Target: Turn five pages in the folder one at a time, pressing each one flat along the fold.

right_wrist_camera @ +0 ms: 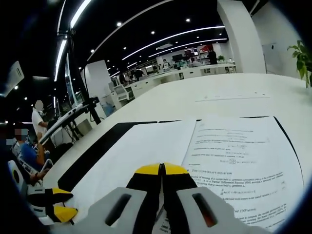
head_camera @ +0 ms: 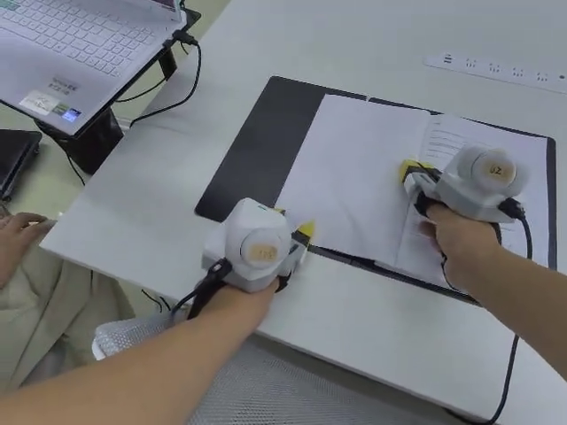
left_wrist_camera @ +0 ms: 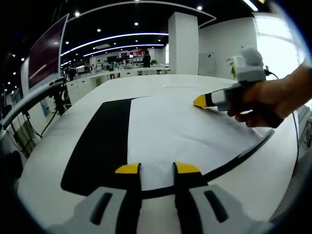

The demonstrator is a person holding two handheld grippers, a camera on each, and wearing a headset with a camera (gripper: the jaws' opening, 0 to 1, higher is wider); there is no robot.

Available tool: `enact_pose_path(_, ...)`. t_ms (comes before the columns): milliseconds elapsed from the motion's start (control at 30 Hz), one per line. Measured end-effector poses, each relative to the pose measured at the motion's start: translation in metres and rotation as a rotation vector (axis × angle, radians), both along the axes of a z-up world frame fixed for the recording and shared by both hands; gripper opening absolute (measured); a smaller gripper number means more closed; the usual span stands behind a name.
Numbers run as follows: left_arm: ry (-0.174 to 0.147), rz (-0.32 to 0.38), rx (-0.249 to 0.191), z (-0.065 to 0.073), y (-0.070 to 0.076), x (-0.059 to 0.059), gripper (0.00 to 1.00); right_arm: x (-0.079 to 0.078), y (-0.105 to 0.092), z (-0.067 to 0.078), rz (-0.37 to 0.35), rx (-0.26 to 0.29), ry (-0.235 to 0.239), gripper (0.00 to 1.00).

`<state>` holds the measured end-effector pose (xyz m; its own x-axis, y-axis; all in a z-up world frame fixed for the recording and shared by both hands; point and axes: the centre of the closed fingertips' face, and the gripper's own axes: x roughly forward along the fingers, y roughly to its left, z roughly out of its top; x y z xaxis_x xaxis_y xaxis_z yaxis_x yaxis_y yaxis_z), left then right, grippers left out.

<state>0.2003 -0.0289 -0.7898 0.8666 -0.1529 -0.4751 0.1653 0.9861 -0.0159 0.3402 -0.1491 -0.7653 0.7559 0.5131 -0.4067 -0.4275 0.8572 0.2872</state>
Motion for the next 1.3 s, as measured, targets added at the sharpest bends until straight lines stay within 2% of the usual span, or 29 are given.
enact_pose_path(333, -0.001, -0.002, 0.001, 0.0, 0.0, 0.001, 0.24, 0.042, -0.003, -0.012, -0.054, 0.014, -0.013, 0.0)
enact_pose_path(600, -0.003, -0.002, 0.002, 0.0, 0.0, 0.001, 0.24, 0.069, -0.007, -0.019, -0.071, -0.006, -0.022, 0.0)
enact_pose_path(833, -0.004, -0.003, 0.003, 0.0, 0.0, 0.001, 0.24, 0.088, -0.007, -0.016, -0.088, -0.022, -0.031, 0.0)
enact_pose_path(1067, -0.004, -0.002, 0.002, 0.001, 0.0, 0.001, 0.25, 0.116, -0.009, -0.017, -0.096, -0.051, -0.034, 0.0)
enact_pose_path(1300, -0.005, -0.003, 0.003, 0.001, -0.001, 0.001, 0.24, 0.118, -0.009, -0.018, -0.094, -0.054, -0.034, 0.0)
